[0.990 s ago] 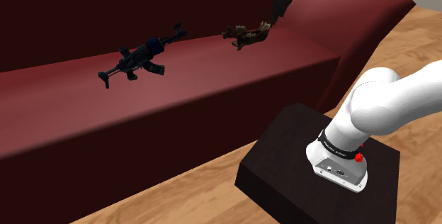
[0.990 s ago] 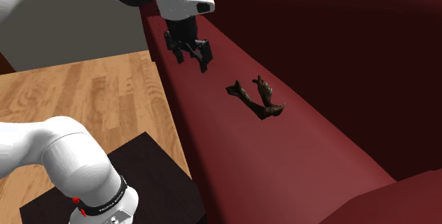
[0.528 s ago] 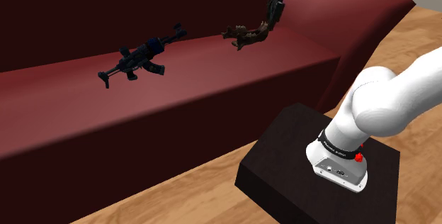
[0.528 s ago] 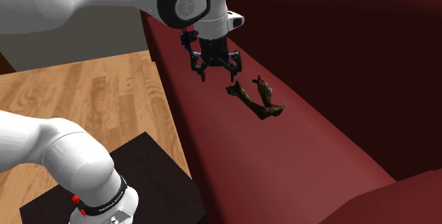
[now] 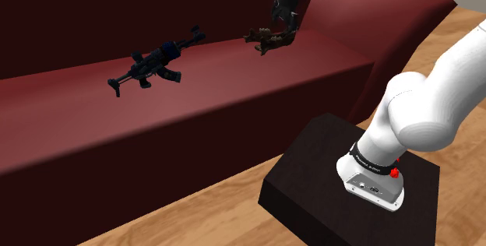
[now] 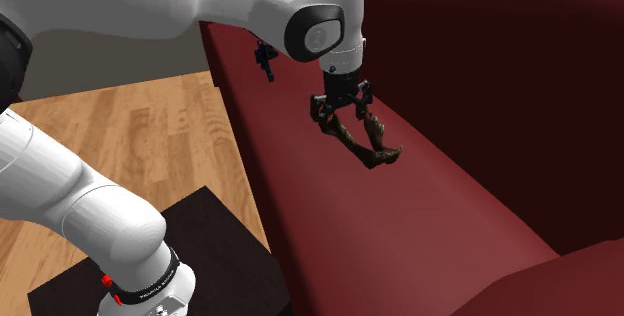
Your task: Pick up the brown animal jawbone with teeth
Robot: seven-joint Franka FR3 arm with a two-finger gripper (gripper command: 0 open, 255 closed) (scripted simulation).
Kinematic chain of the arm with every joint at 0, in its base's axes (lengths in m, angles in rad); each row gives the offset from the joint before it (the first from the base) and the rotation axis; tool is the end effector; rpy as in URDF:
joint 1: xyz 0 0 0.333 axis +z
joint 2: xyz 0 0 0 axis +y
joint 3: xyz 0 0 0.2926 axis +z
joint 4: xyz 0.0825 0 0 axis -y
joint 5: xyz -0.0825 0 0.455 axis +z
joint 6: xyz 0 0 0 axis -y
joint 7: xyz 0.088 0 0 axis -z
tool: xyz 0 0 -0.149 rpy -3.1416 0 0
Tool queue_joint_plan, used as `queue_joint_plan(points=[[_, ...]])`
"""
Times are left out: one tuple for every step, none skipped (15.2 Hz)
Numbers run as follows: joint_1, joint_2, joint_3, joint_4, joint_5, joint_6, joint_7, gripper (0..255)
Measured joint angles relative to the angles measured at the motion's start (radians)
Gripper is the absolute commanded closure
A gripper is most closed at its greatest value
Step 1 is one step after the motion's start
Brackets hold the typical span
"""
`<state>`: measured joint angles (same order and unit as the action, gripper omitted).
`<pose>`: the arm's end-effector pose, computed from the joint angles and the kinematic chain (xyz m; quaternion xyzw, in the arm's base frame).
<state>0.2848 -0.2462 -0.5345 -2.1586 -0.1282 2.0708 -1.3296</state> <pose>0.5576 -0.1558 0.4084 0.8402 0.5384 0.0482 0.0423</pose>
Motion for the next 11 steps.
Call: queue_joint_plan(points=[[0.014, 0.037, -0.013, 0.021, 0.012, 0.013, -0.070, 0], [0.020, 0.055, -0.020, 0.024, 0.018, 0.027, -0.108, 0], [0.022, 0.072, -0.028, 0.029, 0.025, 0.038, -0.135, 0], [0.024, 0.084, -0.030, 0.025, 0.031, 0.053, -0.146, 0], [0.024, 0.086, -0.032, 0.016, 0.031, 0.065, -0.153, 0], [0.024, 0.092, -0.035, 0.007, 0.033, 0.079, -0.158, 0], [0.024, 0.096, -0.036, -0.004, 0.035, 0.094, -0.160, 0], [0.024, 0.099, -0.036, -0.014, 0.036, 0.106, -0.160, 0], [0.025, 0.103, -0.037, -0.023, 0.038, 0.119, -0.162, 0], [0.024, 0.105, -0.039, -0.026, 0.039, 0.124, -0.164, 255], [0.024, 0.106, -0.039, -0.028, 0.039, 0.127, -0.165, 255]])
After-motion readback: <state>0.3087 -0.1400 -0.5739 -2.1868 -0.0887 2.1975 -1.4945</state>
